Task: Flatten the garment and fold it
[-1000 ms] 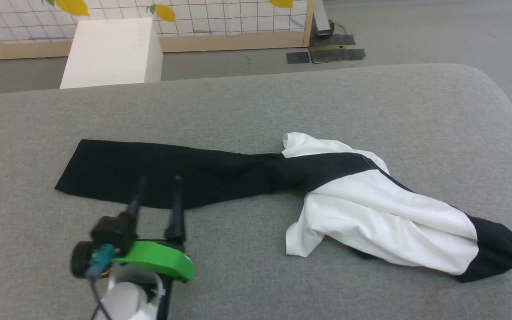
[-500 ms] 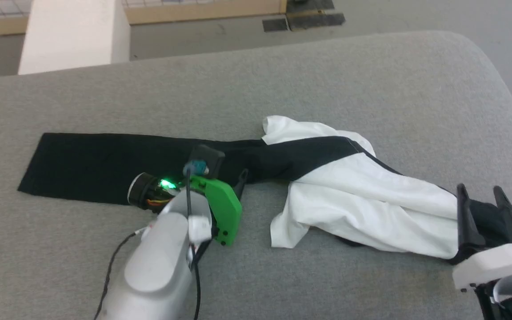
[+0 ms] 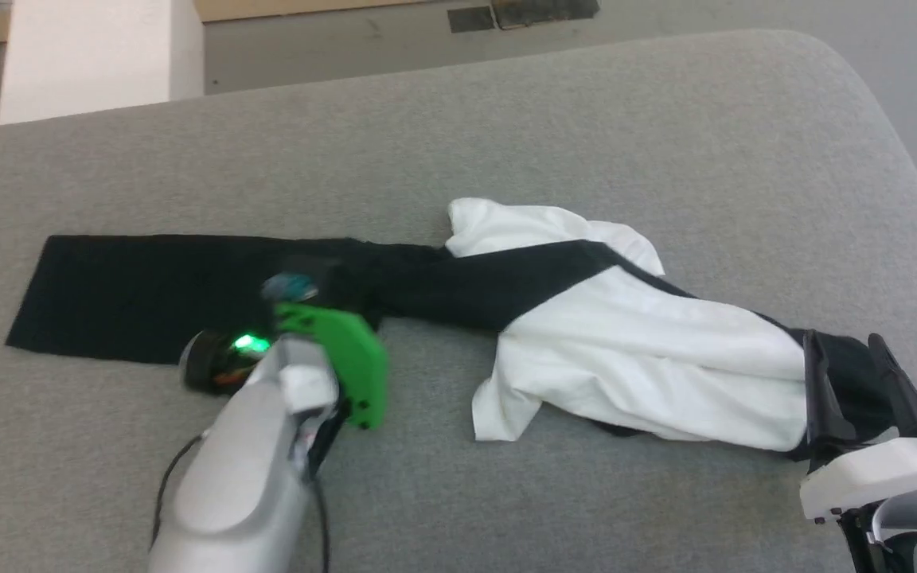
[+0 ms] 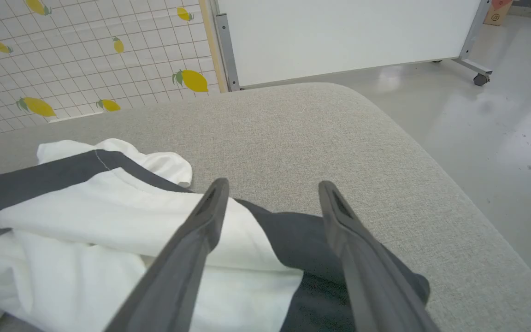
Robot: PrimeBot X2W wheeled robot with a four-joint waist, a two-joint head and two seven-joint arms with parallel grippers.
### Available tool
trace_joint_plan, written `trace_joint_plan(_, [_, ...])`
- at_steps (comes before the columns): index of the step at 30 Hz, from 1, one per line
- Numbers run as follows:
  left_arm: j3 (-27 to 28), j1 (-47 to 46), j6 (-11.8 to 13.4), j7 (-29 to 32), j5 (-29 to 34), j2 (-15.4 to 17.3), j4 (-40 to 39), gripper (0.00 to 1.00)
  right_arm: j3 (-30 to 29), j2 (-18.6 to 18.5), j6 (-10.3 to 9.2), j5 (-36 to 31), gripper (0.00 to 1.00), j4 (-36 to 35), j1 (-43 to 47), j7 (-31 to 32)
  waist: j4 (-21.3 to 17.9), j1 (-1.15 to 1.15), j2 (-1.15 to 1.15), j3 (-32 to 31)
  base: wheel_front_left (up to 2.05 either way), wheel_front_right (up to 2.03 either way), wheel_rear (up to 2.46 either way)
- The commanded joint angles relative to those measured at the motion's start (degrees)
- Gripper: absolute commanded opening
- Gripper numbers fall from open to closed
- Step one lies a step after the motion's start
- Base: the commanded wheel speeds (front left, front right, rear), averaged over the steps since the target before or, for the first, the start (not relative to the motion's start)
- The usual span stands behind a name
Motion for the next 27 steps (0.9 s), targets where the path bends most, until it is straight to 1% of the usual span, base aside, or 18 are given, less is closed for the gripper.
trace_joint_plan(1, [1.8, 2.2, 1.7, -2.7, -0.9, 1.3, -1.5, 0.0, -0.3, 0.0, -0.08, 0.0, 1.0, -0.2, -0.3, -0.1, 2.5, 0.0, 0.61, -2.2, 0.0, 0.0, 0.0])
trace_joint_plan(4, [6.5, 6.6, 5.3, -7.4, -2.7, 2.7, -5.4, 0.0, -0.7, 0.0, -0.08, -0.5, 1.0, -1.0, 0.2, 0.4, 4.9, 0.0, 0.61, -3.8, 0.0, 0.0, 0.0])
trace_joint_plan(7, [10.5, 11.1, 8.1, -9.2, -4.3, 4.1, -8.8, 0.0, -0.6, 0.0, -0.08, -0.8, 1.0, -1.6, 0.6, 1.2, 7.1, 0.0, 0.61, -5.1, 0.0, 0.0, 0.0])
trace_joint_plan(14, [17.1, 22.5, 13.7, -8.0, -6.7, 6.3, -15.0, 0.0, 0.0, 0.0, -0.08, -0.9, 1.0, -2.6, 1.5, 3.0, 11.3, 0.0, 0.61, -6.7, 0.0, 0.0, 0.0])
trace_joint_plan(16, [18.2, 25.0, 14.7, -6.8, -8.0, 5.7, -15.6, 0.0, 0.2, 0.0, -0.08, -1.1, 1.0, -2.8, 1.8, 3.6, 12.1, 0.0, 0.61, -7.0, 0.0, 0.0, 0.0])
trace_joint_plan(17, [18.4, 25.8, 14.5, -6.6, -8.7, 5.3, -16.0, 0.0, 0.4, 0.0, -0.08, -1.2, 1.0, -2.9, 1.9, 4.0, 12.4, 0.0, 0.61, -7.0, 0.0, 0.0, 0.0])
trace_joint_plan(18, [18.4, 26.5, 13.9, -7.2, -9.3, 4.9, -16.7, 0.67, 0.7, 0.0, -0.08, -1.3, 1.0, -3.0, 2.1, 4.4, 12.7, 0.0, 0.61, -7.1, 0.0, 0.0, 0.0])
trace_joint_plan(19, [18.2, 27.0, 13.2, -8.0, -9.7, 4.6, -17.1, 1.0, 1.0, 0.0, -0.08, -1.6, 1.0, -3.2, 2.1, 4.7, 13.0, 0.0, 0.61, -7.1, 0.0, 0.0, 0.0])
trace_joint_plan(21, [18.0, 27.6, 11.5, -10.8, -10.5, 4.0, -18.2, 1.0, 1.7, 0.0, -0.08, -2.2, 1.0, -3.7, 2.0, 5.1, 13.5, 0.0, 0.61, -7.2, 0.0, 0.0, 0.0])
trace_joint_plan(24, [17.7, 27.7, 9.2, -18.4, -10.4, 2.9, -20.2, 1.0, 4.1, 0.0, -0.08, -4.1, 1.0, -4.2, 1.2, 6.0, 14.4, 0.0, 0.61, -7.3, 0.0, 0.0, 0.0])
trace_joint_plan(27, [16.3, 27.2, 7.6, -25.6, -8.7, 2.4, -21.6, 1.0, 7.5, -0.1, -0.08, -6.1, 1.0, -4.3, -0.5, 7.5, 15.4, 0.0, 0.61, -6.9, 0.0, 0.0, 0.0])
